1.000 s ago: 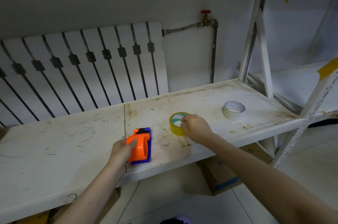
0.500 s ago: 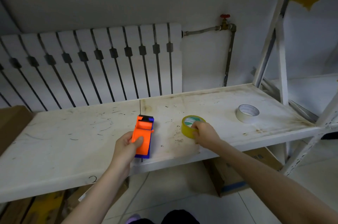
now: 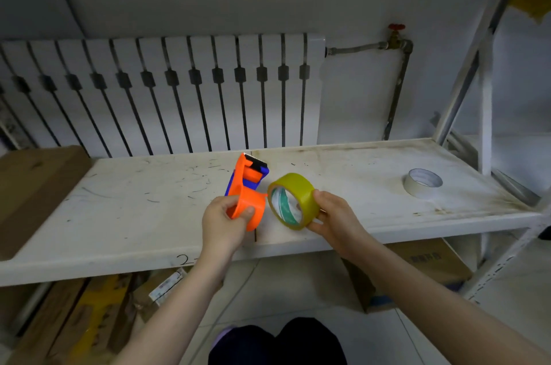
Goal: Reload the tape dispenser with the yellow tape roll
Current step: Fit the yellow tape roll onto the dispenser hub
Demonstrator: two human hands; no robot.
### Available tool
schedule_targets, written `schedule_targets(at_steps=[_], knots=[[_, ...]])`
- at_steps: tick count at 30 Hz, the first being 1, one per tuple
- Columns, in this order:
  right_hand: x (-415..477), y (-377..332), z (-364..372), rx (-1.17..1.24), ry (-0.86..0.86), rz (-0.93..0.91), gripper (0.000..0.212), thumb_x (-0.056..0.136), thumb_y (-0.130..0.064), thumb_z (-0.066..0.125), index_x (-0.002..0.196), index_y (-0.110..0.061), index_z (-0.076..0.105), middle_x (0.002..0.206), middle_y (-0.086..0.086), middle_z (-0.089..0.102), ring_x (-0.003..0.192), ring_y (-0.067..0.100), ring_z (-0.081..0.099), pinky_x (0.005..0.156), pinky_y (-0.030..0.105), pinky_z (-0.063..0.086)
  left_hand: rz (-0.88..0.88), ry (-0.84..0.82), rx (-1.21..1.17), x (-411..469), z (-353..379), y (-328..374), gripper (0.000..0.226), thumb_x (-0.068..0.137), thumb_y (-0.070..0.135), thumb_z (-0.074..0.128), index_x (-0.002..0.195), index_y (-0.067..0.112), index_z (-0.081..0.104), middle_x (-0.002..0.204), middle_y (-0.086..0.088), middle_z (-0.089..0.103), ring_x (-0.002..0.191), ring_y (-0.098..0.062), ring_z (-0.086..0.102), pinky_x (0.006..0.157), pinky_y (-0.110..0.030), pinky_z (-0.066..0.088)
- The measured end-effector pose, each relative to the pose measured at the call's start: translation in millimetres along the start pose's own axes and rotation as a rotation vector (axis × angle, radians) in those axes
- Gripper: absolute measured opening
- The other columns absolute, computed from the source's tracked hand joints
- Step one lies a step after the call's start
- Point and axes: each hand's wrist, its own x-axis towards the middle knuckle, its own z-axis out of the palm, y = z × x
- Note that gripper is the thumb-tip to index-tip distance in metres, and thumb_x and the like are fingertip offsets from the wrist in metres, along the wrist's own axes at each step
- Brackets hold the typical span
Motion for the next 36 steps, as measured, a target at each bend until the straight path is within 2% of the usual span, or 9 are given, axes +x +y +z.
schedule_targets(at_steps=[5, 9, 14, 16, 19, 24, 29, 33, 36], knots=[[-15.2, 18.4, 19.1, -0.033, 0.006, -0.093, 0.02, 0.098, -0.024, 0.043, 0.085, -0.012, 0.054, 0.107, 0.017, 0.05, 0.104, 0.026, 0.054, 0.094, 0.046, 0.049, 0.021, 0.05, -0.084, -7.5, -6.0, -2.6, 0.02, 0.08, 0.008, 0.07, 0.096, 0.02, 0.066, 0.106, -0.016, 0.068, 0.102, -0.032, 0.062, 0.093, -0.049, 0.05], [-21.7, 25.2, 34.0, -0.013, -0.007, -0.147, 0.022, 0.099, -0.023, 0.039, 0.084, -0.015, 0.053, 0.103, 0.013, 0.049, 0.1, 0.024, 0.05, 0.099, 0.051, 0.044, -0.056, 0.069, -0.213, -12.8, -3.8, -2.4, 0.027, 0.082, 0.011, 0.069, 0.109, 0.006, 0.066, 0.111, -0.016, 0.067, 0.105, -0.03, 0.062, 0.094, -0.046, 0.052], [-23.2, 25.5, 50.5, -0.096, 0.023, -0.236, 0.02, 0.1, -0.026, 0.035, 0.087, -0.02, 0.047, 0.096, 0.003, 0.049, 0.094, 0.017, 0.051, 0.085, 0.039, 0.049, -0.059, 0.074, -0.289, -20.8, 5.7, 2.1, 0.019, 0.082, 0.009, 0.069, 0.101, 0.008, 0.067, 0.107, -0.017, 0.068, 0.102, -0.029, 0.062, 0.088, -0.04, 0.054], [-22.5, 24.5, 53.5, -0.142, 0.029, -0.262, 0.021, 0.101, -0.026, 0.034, 0.082, -0.024, 0.045, 0.092, -0.001, 0.048, 0.089, 0.014, 0.048, 0.075, 0.033, 0.046, -0.063, 0.068, -0.285, -22.1, 8.5, 3.8, 0.021, 0.081, 0.012, 0.07, 0.102, 0.008, 0.068, 0.107, -0.015, 0.068, 0.102, -0.028, 0.062, 0.09, -0.042, 0.054], [-21.8, 22.2, 52.9, -0.148, 0.023, -0.284, 0.024, 0.101, -0.022, 0.034, 0.08, -0.025, 0.044, 0.088, -0.003, 0.047, 0.083, 0.011, 0.047, 0.07, 0.029, 0.043, -0.059, 0.064, -0.278, -20.8, 9.3, 5.1, 0.019, 0.082, 0.014, 0.07, 0.101, 0.013, 0.067, 0.109, -0.011, 0.067, 0.103, -0.024, 0.061, 0.09, -0.041, 0.054], [-20.4, 23.4, 49.9, -0.161, -0.005, -0.311, 0.02, 0.101, -0.022, 0.034, 0.085, -0.022, 0.045, 0.093, 0.0, 0.049, 0.092, 0.016, 0.049, 0.078, 0.036, 0.046, -0.04, 0.056, -0.24, -18.7, 9.3, 4.1, 0.028, 0.082, 0.017, 0.07, 0.108, 0.009, 0.065, 0.114, -0.011, 0.065, 0.107, -0.024, 0.06, 0.091, -0.041, 0.054], [-22.7, 20.3, 48.5, -0.054, 0.013, -0.347, 0.017, 0.101, -0.025, 0.033, 0.093, -0.022, 0.048, 0.101, 0.0, 0.053, 0.1, 0.014, 0.055, 0.088, 0.04, 0.05, 0.077, 0.007, -0.165, -21.2, 10.5, 3.9, 0.018, 0.08, 0.013, 0.072, 0.097, 0.015, 0.067, 0.107, -0.007, 0.063, 0.105, -0.023, 0.059, 0.089, -0.041, 0.055], [-22.4, 15.9, 43.3, -0.1, -0.056, -0.424, 0.019, 0.093, -0.035, 0.038, 0.095, -0.02, 0.05, 0.098, -0.003, 0.056, 0.096, 0.011, 0.057, 0.081, 0.034, 0.053, 0.139, -0.001, -0.161, -20.9, 8.2, 7.6, 0.019, 0.079, 0.011, 0.072, 0.096, 0.018, 0.065, 0.109, -0.009, 0.062, 0.104, -0.021, 0.059, 0.086, -0.032, 0.055], [-23.8, 15.1, 39.4, -0.162, -0.09, -0.43, 0.015, 0.096, -0.03, 0.039, 0.094, -0.022, 0.051, 0.091, -0.012, 0.057, 0.091, 0.007, 0.059, 0.076, 0.028, 0.054, 0.168, -0.006, -0.152, -18.8, 6.5, 9.4, 0.02, 0.08, 0.01, 0.071, 0.098, 0.015, 0.066, 0.109, -0.009, 0.063, 0.102, -0.017, 0.059, 0.08, -0.017, 0.053]])
